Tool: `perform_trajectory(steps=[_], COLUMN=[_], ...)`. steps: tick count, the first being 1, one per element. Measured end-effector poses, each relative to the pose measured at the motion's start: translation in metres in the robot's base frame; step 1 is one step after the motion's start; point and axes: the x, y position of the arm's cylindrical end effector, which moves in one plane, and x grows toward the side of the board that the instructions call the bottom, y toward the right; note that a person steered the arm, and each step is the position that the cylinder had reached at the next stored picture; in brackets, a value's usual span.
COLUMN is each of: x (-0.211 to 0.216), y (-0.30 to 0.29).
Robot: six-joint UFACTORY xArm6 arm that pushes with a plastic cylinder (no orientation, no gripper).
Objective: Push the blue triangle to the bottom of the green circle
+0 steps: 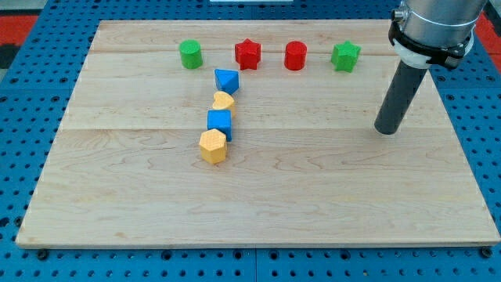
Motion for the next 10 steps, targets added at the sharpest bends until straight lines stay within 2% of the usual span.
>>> perform_trajectory(steps=[2,3,4,5,7,8,10], x=[-0.002,-0.033,-0.069,-0.090,-0.096,-0.076,-0.100], y=[0.013,-0.013,-0.076,-0.102,-0.220,-0.242,-0.238])
